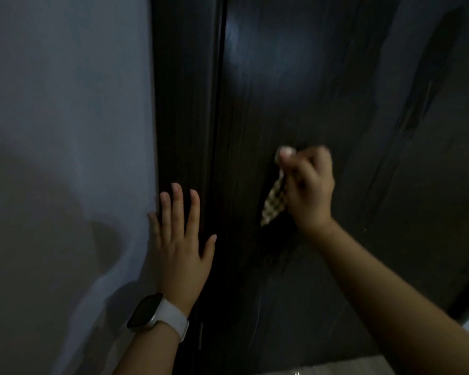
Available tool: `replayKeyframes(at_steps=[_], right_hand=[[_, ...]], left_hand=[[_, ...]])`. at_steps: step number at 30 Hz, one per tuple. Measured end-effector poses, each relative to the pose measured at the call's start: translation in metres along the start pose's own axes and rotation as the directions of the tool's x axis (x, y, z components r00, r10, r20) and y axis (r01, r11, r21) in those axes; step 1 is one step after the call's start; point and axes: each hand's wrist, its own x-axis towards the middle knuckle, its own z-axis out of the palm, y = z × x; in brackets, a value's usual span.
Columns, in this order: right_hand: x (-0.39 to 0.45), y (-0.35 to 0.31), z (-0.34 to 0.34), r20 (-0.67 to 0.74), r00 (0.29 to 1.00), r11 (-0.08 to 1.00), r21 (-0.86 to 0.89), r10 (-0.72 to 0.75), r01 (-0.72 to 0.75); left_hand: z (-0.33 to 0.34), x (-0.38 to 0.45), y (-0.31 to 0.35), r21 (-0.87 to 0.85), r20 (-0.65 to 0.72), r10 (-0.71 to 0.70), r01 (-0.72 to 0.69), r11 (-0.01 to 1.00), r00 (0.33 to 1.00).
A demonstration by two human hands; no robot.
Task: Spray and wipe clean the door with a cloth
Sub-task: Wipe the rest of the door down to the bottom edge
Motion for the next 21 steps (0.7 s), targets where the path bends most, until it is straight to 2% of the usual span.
replayKeyframes(at_steps=[3, 5, 6, 9, 12, 14, 16, 19, 21], right_hand=[[-0.051, -0.001, -0.008, 0.207, 0.978, 0.999, 0.010, -0.039, 0.038], [-0.049, -0.006, -0.012, 0.258, 0.965, 0.996, 0.068, 0.044, -0.063], [-0.035, -0.010, -0.011, 0.221, 0.968, 0.984, 0.102, 0.120, -0.145], [0.032, -0.011, -0.008, -0.041, 0.940, 0.927, 0.188, 0.337, -0.324], [0.047, -0.010, 0.000, -0.140, 0.944, 0.949, 0.144, 0.300, -0.280], [0.009, -0.010, 0.001, -0.080, 0.976, 0.977, 0.093, 0.200, -0.193], [-0.039, -0.008, -0.005, 0.062, 0.988, 0.986, 0.071, 0.144, -0.149], [-0.070, -0.005, -0.017, 0.256, 0.940, 0.961, 0.102, 0.225, -0.258], [-0.052, 0.001, -0.023, 0.276, 0.924, 0.951, 0.088, 0.264, -0.298]], left_hand=[[0.002, 0.000, 0.000, 0.049, 0.014, -0.003, 0.002, 0.999, 1.000], [0.002, 0.000, 0.002, 0.072, 0.016, -0.004, 0.003, 0.997, 1.000], [0.002, -0.001, 0.003, 0.073, 0.012, -0.005, 0.004, 0.997, 1.000], [0.000, 0.000, 0.003, 0.066, 0.012, 0.000, -0.001, 0.998, 1.000], [0.000, 0.001, 0.002, 0.062, 0.000, 0.013, -0.013, 0.998, 1.000], [0.002, 0.000, 0.002, 0.055, -0.018, 0.016, -0.015, 0.998, 1.000], [0.005, 0.000, 0.002, 0.062, -0.029, 0.013, -0.011, 0.998, 0.999], [0.012, 0.001, -0.002, 0.079, -0.048, 0.019, -0.015, 0.997, 0.999], [0.016, 0.001, -0.006, 0.081, -0.066, 0.028, -0.023, 0.996, 0.997]])
